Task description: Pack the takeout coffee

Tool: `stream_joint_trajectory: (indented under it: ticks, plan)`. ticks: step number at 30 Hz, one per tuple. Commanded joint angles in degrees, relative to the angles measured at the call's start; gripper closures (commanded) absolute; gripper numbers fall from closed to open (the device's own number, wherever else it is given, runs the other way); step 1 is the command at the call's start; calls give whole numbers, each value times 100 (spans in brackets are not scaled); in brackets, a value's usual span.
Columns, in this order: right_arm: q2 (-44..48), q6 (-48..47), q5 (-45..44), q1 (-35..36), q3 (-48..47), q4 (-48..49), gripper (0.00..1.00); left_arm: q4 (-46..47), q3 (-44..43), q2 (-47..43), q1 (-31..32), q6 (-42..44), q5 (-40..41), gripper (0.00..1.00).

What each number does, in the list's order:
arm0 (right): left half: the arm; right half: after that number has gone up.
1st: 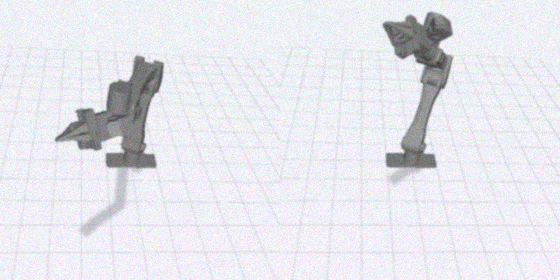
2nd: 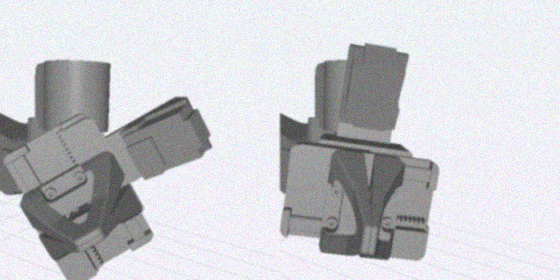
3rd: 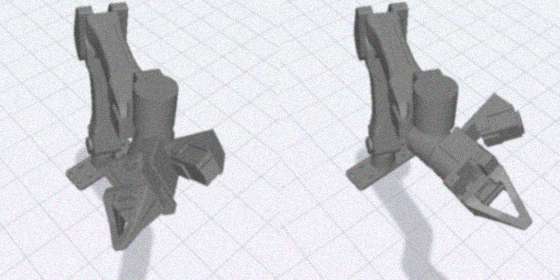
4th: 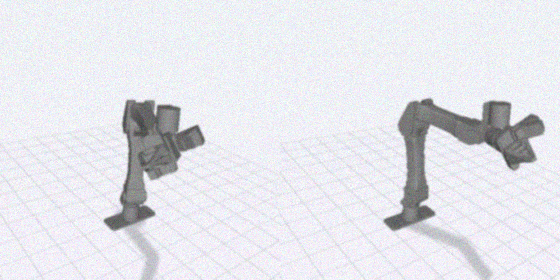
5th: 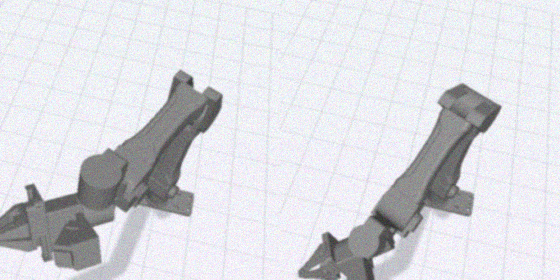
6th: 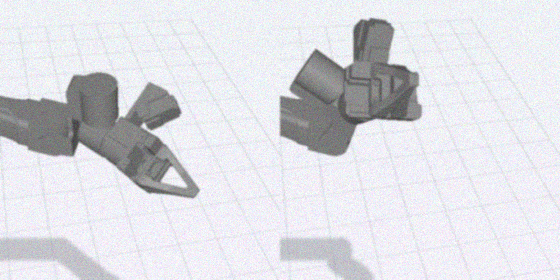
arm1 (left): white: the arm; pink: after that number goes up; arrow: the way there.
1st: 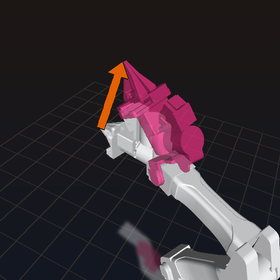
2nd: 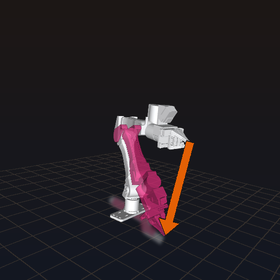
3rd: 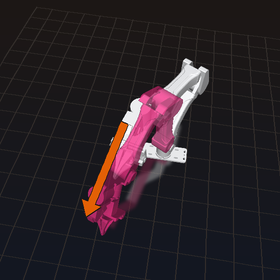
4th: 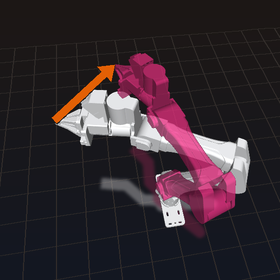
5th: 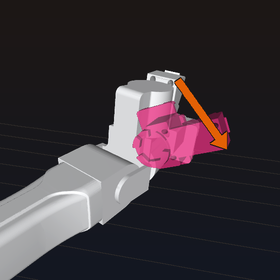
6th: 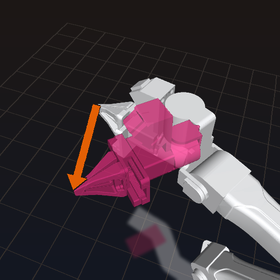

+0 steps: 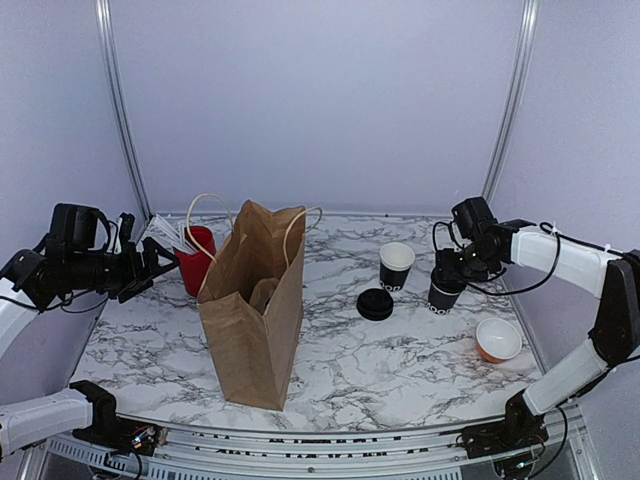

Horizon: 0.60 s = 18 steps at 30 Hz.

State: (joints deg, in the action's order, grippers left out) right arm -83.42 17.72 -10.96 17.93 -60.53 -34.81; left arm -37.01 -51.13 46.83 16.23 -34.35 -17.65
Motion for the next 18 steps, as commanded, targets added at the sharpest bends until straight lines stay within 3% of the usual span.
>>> stream_joint_trajectory:
  ticks: [1, 9, 18]
  plan:
    - [164, -18, 42, -46, -254, -219, 37, 191, 51, -66, 146, 101, -254, 1]
    - [667, -11, -4, 95, -573, -537, 38, 242, 487, 39, 866, -137, 136, 1]
    - [1149, 132, -136, 710, -1360, -1093, 39, 676, 1430, 235, 1816, -997, 835, 1]
